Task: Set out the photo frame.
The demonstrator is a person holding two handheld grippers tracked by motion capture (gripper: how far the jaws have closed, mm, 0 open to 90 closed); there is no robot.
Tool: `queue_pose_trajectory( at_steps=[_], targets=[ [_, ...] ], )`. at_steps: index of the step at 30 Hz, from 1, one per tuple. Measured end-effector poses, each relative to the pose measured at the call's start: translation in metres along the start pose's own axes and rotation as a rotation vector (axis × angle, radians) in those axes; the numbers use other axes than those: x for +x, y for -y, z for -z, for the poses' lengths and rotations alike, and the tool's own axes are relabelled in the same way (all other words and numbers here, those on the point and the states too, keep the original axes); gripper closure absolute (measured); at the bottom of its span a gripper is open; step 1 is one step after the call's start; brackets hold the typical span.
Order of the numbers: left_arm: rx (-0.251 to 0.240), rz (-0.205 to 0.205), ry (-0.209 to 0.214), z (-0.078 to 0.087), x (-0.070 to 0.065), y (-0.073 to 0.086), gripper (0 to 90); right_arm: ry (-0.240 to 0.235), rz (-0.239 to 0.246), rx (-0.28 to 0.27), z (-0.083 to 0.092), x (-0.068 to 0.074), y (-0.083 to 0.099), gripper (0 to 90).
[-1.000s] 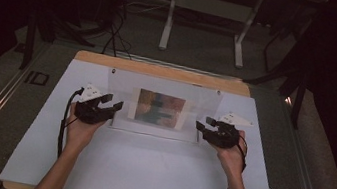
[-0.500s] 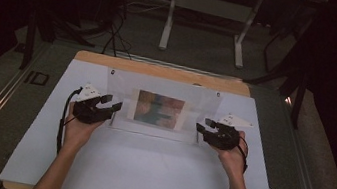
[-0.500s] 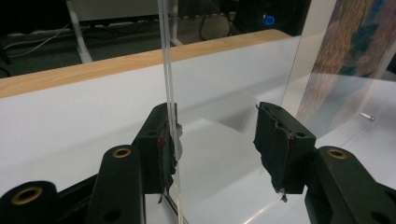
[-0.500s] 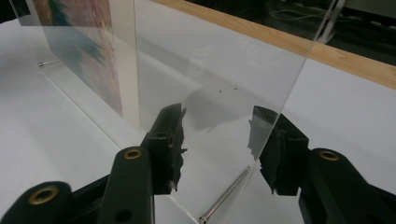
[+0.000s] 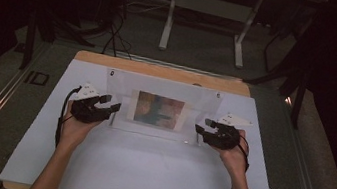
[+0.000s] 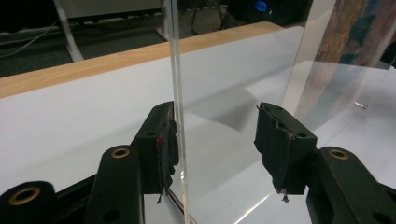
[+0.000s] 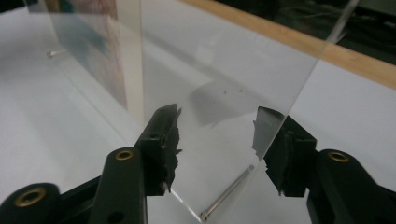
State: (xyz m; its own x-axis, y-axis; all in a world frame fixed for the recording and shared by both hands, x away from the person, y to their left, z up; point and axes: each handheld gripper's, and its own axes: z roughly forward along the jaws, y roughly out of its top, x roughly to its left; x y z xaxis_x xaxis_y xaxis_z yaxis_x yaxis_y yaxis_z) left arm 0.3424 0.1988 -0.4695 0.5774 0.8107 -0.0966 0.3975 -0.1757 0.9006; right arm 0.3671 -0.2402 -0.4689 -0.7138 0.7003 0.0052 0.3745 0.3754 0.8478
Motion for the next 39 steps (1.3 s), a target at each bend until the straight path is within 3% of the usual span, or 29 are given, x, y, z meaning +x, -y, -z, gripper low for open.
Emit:
queue_pose_trajectory(
  at_steps=[6,12,16,19,24,28,31,39],
  targets=[
    [-0.005,-0.011,0.018,0.008,0.006,-0.002,48.0,-0.014,-0.003,0.023,0.005,-0.006,0.001,48.2],
    [-0.030,-0.004,0.029,0.020,0.016,-0.003,48.1,-0.027,-0.011,0.021,0.013,-0.014,0.001,48.3],
    [-0.047,0.010,0.058,0.029,0.023,-0.003,49.5,-0.044,-0.028,0.046,0.017,-0.022,0.005,48.7],
    [-0.030,0.005,0.026,0.032,0.027,-0.003,50.3,-0.045,-0.035,0.055,0.020,-0.026,0.007,50.1],
    [-0.025,0.029,-0.004,0.033,0.032,0.000,51.7,-0.031,-0.038,0.053,0.027,-0.032,0.008,57.9],
    [-0.008,0.057,-0.052,0.032,0.037,0.003,52.8,-0.009,-0.045,0.063,0.029,-0.036,0.011,67.9],
    [0.021,0.082,-0.112,0.029,0.040,0.005,52.8,0.017,-0.048,0.075,0.028,-0.038,0.013,72.9],
    [0.103,0.127,-0.200,0.019,0.049,0.014,52.3,0.065,-0.069,0.115,0.019,-0.045,0.022,74.1]
  ],
)
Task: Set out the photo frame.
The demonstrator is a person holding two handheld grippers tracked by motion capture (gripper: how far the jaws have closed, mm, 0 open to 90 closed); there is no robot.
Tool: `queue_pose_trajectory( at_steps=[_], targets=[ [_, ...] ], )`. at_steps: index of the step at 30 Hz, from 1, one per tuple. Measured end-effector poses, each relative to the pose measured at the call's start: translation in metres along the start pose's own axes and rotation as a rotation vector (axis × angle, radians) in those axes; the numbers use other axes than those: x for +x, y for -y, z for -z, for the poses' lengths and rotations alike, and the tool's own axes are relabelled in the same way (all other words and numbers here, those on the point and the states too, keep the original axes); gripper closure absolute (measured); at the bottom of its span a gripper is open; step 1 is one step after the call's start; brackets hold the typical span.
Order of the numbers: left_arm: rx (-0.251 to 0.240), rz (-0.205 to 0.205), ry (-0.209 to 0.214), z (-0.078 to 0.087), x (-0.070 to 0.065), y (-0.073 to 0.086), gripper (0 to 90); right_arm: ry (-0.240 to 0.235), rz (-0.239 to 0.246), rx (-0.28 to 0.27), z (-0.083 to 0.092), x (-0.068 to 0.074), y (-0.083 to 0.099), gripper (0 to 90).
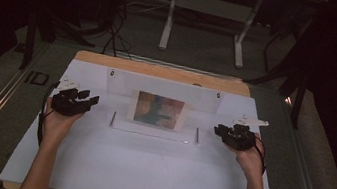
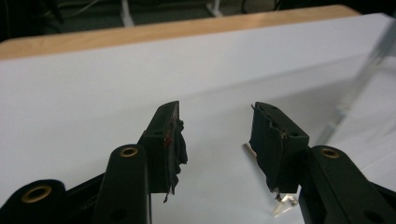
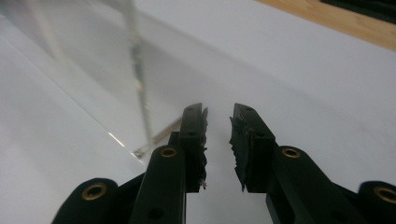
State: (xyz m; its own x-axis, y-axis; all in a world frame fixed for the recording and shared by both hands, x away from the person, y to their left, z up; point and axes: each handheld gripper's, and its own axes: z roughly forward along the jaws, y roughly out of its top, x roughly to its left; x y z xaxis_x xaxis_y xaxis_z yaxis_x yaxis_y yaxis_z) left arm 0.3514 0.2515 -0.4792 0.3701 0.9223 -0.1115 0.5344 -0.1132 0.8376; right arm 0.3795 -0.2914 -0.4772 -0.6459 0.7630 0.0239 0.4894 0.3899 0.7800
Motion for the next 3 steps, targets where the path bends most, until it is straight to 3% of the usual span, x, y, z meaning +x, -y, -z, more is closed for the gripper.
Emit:
queue_pose_trajectory(
  at_steps=[3],
  targets=[
    [0.047,0.001,-0.049,-0.0072,0.0034,0.0048,51.3,0.023,-0.018,0.017,-0.0032,-0.0062,0.0050,73.9]
  ],
)
